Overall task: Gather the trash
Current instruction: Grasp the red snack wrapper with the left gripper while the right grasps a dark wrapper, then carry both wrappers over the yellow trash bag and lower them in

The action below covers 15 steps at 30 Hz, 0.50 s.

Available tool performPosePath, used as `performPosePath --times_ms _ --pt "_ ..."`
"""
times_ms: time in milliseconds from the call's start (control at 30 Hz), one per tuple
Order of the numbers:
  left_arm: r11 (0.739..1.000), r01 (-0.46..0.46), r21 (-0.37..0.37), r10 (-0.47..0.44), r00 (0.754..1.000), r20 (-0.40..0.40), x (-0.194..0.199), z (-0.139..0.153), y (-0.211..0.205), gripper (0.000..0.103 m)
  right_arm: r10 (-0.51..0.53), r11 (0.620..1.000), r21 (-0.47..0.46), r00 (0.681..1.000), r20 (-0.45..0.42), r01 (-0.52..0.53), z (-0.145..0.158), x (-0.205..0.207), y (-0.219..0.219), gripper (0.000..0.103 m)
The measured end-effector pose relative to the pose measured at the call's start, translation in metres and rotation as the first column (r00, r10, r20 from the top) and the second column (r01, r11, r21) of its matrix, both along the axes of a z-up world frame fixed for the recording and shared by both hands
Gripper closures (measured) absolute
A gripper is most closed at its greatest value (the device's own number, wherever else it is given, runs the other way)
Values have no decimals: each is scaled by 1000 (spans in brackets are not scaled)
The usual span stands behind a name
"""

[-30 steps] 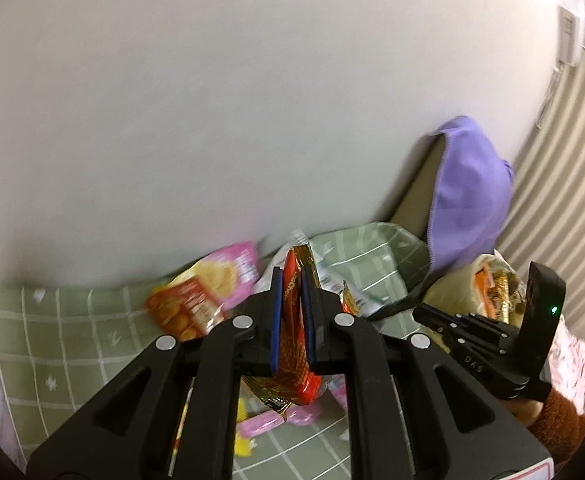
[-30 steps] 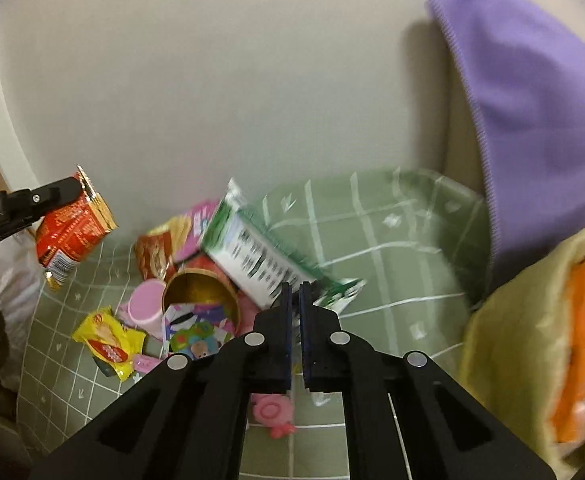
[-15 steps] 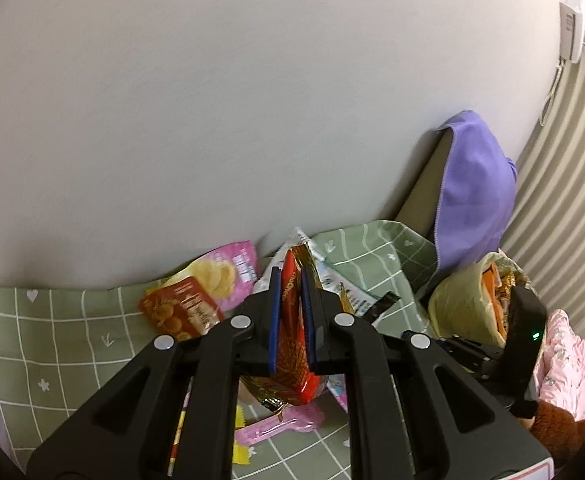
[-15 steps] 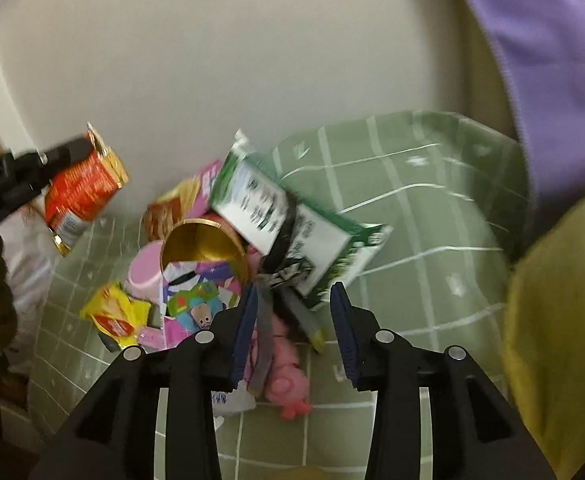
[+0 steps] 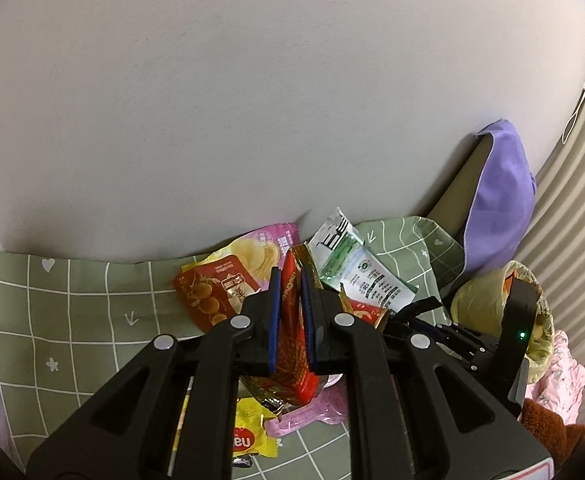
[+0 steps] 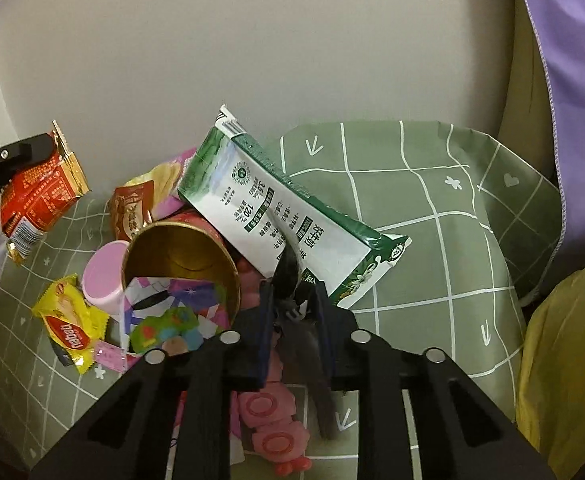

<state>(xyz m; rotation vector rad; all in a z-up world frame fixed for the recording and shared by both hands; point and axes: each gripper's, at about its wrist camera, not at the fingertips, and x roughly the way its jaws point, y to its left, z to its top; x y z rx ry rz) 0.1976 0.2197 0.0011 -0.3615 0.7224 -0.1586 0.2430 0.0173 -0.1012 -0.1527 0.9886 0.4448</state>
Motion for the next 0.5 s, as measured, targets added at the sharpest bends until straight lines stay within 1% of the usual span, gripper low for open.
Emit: performPosePath --times_ms 167,267,400,500 --pt "1000 20 -4 -20 1000 17 2 7 -7 95 -11 1000 27 999 30 10 28 -3 -13 85" --pt "999 50 1 -50 998 34 8 16 -18 95 -37 999 41 997 66 34 53 -3 -27 85" --pt "992 127 30 -129 989 78 19 35 -48 95 -97 994 57 987 131 90 95 -1 -61 85" --pt "980 191 58 -196 975 105 29 49 -77 95 -150 988 65 973 175 140 122 1 -90 85"
